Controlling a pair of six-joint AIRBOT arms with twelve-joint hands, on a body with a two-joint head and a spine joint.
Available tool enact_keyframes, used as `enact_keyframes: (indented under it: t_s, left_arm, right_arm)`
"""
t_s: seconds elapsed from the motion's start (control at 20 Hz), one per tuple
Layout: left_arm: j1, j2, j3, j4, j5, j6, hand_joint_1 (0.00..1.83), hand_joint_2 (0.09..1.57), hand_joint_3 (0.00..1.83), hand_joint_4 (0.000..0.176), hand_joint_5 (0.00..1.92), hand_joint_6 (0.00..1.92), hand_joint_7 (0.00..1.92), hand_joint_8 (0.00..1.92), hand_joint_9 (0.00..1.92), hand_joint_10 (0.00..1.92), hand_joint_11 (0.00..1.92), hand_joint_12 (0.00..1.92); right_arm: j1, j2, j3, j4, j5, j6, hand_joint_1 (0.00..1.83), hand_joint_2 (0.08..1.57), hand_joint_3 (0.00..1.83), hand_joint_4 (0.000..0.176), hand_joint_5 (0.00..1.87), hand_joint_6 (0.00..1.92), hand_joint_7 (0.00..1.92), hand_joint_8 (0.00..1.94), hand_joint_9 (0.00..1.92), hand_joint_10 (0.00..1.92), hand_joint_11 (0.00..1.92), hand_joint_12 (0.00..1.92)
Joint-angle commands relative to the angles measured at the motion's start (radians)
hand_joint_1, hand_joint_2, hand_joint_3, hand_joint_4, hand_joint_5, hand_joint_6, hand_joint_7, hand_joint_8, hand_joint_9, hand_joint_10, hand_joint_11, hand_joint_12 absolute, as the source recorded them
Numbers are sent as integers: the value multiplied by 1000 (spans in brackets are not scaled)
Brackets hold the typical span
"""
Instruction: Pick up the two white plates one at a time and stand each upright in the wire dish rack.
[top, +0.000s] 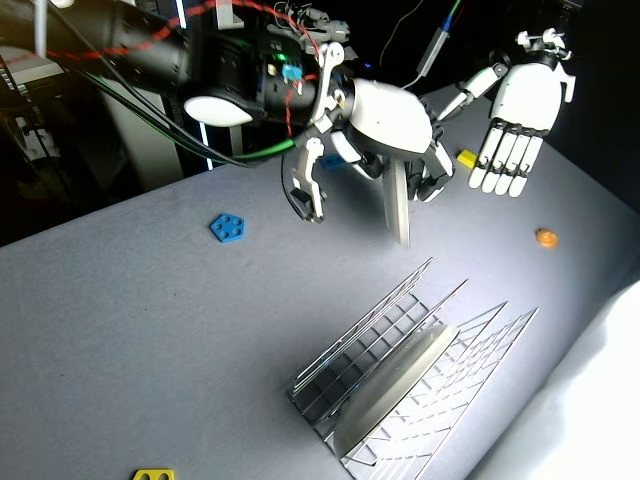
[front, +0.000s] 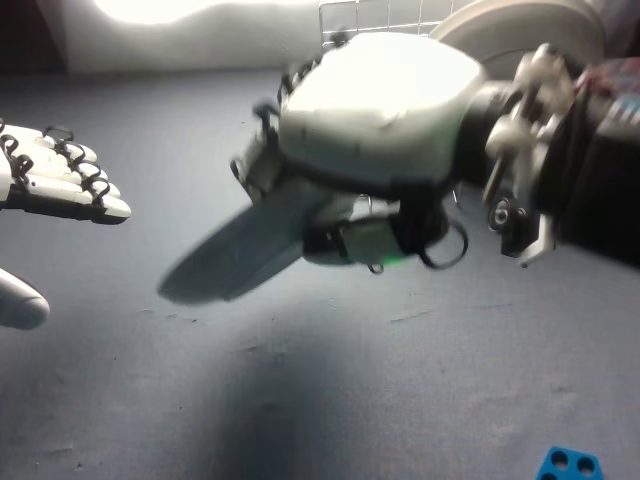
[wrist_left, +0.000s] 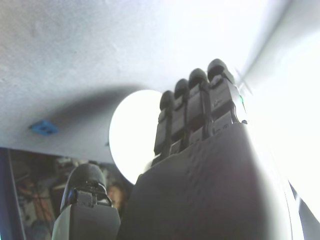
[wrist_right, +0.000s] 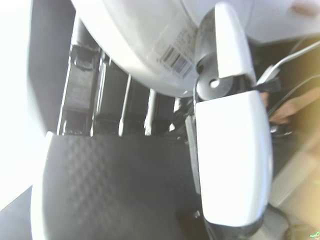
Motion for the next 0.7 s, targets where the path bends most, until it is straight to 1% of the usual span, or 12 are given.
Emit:
enact_keyframes:
  t_s: [0.0,0.05,0.1,0.15,0.2,0.25,0.4,0.45,0.5,0.55,0.65]
  left_arm:
    - [-4,6,5,-55,-8,-4,0,1079,2,0,117,2,109,0,72,2,13,9]
    - [-4,5,5,-55,-8,-5,0,1081,3,0,117,2,104,0,66,0,8,7]
    - [-4,5,5,-55,-8,-6,0,1083,4,0,128,6,122,7,88,9,20,13]
    - [-2,6,4,-55,-8,-6,0,1076,0,0,129,6,126,8,91,9,27,16]
    - [1,7,3,-55,-8,-6,0,1076,0,0,137,8,134,11,96,10,32,19]
    - [1,7,3,-55,-8,-6,0,1078,1,0,126,3,132,8,92,8,29,18]
    - [1,5,5,-55,-9,-6,0,1076,0,0,124,1,124,3,89,5,24,18]
    - [0,3,6,-55,-10,-6,0,1076,0,0,129,3,123,2,84,2,25,18]
    - [0,0,8,-55,-10,-6,0,1076,0,0,131,4,129,5,89,4,27,20]
    - [0,-2,9,-55,-10,-7,0,1078,1,0,120,0,123,1,79,0,17,16]
    - [0,-1,9,-55,-10,-7,0,1077,0,0,109,0,107,0,64,0,3,11]
  right_arm:
    - [39,17,-11,38,99,9,1206,1134,1,31,938,1059,959,1021,1159,13,601,1082]
    - [59,29,-17,83,92,9,1202,1137,0,35,931,1067,959,1020,1164,14,609,1118]
    - [78,41,-23,125,89,8,1206,1136,0,31,932,1067,963,1019,1166,14,599,1118]
    - [94,51,-25,175,88,8,1208,1134,0,28,926,1079,974,1001,1170,14,621,1075]
    - [115,64,-26,251,72,7,1208,1134,0,28,923,1082,977,995,1169,13,624,1064]
    - [131,72,-26,292,58,7,1209,1133,0,28,926,1077,977,997,1168,12,615,1054]
    - [158,86,-26,311,55,5,1210,1131,0,27,930,1081,984,974,1161,6,623,1002]
    - [170,93,-26,342,55,1,1214,1122,0,26,940,1060,1012,933,1175,10,644,988]
    - [180,99,-26,359,55,-1,1209,1132,3,26,922,1093,981,979,1153,4,609,998]
    - [191,107,-26,378,56,-3,1212,1127,0,28,941,1059,991,967,1165,9,632,1013]
    - [212,121,-20,425,57,-8,1211,1126,2,29,940,1051,990,976,1152,2,625,1055]
